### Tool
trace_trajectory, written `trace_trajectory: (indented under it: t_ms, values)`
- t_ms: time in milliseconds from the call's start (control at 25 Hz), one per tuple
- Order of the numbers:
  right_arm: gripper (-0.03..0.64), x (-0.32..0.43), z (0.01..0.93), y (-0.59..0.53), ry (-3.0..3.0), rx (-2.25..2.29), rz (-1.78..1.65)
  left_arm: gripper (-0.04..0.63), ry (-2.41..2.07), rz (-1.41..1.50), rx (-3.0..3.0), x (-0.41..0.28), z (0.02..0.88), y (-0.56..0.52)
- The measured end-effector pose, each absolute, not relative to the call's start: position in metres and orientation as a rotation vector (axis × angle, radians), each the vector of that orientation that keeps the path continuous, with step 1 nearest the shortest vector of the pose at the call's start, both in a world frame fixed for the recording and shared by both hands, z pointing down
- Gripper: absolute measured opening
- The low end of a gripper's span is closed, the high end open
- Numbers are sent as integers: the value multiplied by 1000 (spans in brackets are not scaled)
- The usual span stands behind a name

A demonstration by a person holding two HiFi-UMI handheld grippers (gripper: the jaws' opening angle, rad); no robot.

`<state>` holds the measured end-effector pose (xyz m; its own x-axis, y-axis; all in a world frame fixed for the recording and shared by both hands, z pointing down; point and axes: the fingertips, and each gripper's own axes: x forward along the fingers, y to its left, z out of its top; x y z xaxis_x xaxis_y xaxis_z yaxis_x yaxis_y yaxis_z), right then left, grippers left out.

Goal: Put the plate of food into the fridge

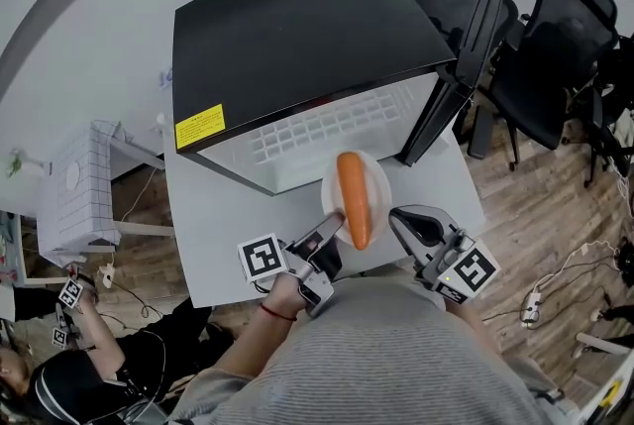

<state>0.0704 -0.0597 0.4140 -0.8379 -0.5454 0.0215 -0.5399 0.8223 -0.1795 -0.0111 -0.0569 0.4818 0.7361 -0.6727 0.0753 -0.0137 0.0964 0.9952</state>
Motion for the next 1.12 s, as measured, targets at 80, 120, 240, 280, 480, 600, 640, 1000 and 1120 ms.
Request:
trace_trajectory:
  t_ms: [80, 120, 240, 280, 480, 600, 640, 1000, 1120]
  values:
    - [14, 72, 413, -62, 2965, -889, -277, 43, -613, -534, 1405, -11, 483, -60]
    - [14, 72, 413, -62, 2963, -890, -277, 43, -612, -536, 1403, -10, 483, -62]
    - [14, 73, 414, -64, 2963, -893, -278, 43, -615, -545, 1396, -10, 484, -67]
    - [14, 74, 414, -65, 2964, -894, -280, 43, -617, -545, 1396, -10, 484, -69]
    - [14, 73, 415, -66, 2971, -886, -285, 43, -635, -541, 1405, -12, 488, -78]
    - [14, 73, 416, -67, 2976, -878, -289, 43, -659, -521, 1415, -15, 496, -83]
    - [14, 73, 416, -68, 2978, -875, -291, 43, -677, -502, 1425, -17, 501, -84]
    - [14, 73, 419, -71, 2989, -860, -299, 43, -701, -528, 1394, -12, 508, -103]
    - [14, 73, 419, -73, 2985, -858, -301, 43, -739, -493, 1406, -15, 518, -108]
